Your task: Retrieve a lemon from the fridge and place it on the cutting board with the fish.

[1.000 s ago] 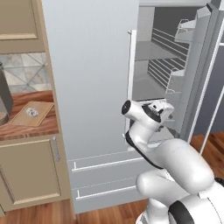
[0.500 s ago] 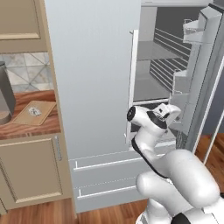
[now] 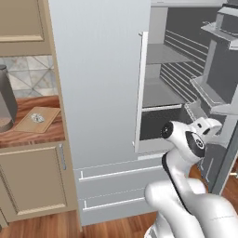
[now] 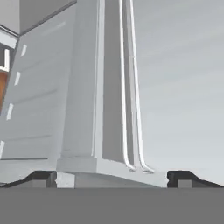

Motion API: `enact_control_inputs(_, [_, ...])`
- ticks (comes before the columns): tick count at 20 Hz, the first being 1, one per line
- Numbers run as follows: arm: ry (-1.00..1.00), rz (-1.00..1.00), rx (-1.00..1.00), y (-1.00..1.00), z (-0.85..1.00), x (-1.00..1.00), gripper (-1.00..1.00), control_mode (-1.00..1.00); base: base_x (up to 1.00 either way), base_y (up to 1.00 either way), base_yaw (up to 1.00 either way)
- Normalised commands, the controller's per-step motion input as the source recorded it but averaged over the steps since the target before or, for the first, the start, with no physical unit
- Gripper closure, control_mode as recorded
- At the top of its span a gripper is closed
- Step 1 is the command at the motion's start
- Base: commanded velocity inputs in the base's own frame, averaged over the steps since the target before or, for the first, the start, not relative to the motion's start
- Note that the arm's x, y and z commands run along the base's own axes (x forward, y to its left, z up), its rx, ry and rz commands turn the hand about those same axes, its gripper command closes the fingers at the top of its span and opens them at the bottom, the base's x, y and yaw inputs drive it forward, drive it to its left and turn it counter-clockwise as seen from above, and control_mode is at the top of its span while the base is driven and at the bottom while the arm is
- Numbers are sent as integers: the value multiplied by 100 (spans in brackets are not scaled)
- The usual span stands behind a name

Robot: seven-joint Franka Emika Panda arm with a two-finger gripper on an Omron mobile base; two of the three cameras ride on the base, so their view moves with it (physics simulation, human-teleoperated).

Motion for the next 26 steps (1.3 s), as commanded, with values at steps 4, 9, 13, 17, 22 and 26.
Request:
enact_control_inputs(4, [0, -4, 7, -14, 63, -88, -100, -100, 0, 0, 0])
enact_control_inputs(9, [0, 0, 0, 50, 51, -57, -100, -100, 0, 0, 0])
enact_control_inputs(13, [0, 0, 0, 93, 10, -16, -100, -100, 0, 0, 0])
enact_control_inputs(17, [-5, 0, 0, 100, 0, 1, -100, -100, 0, 0, 0])
enact_control_inputs(22, [-10, 0, 28, 93, 0, 37, -100, -100, 0, 0, 0])
enact_control_inputs(26, [-20, 6, 63, 50, -17, 45, -100, -100, 0, 0, 0])
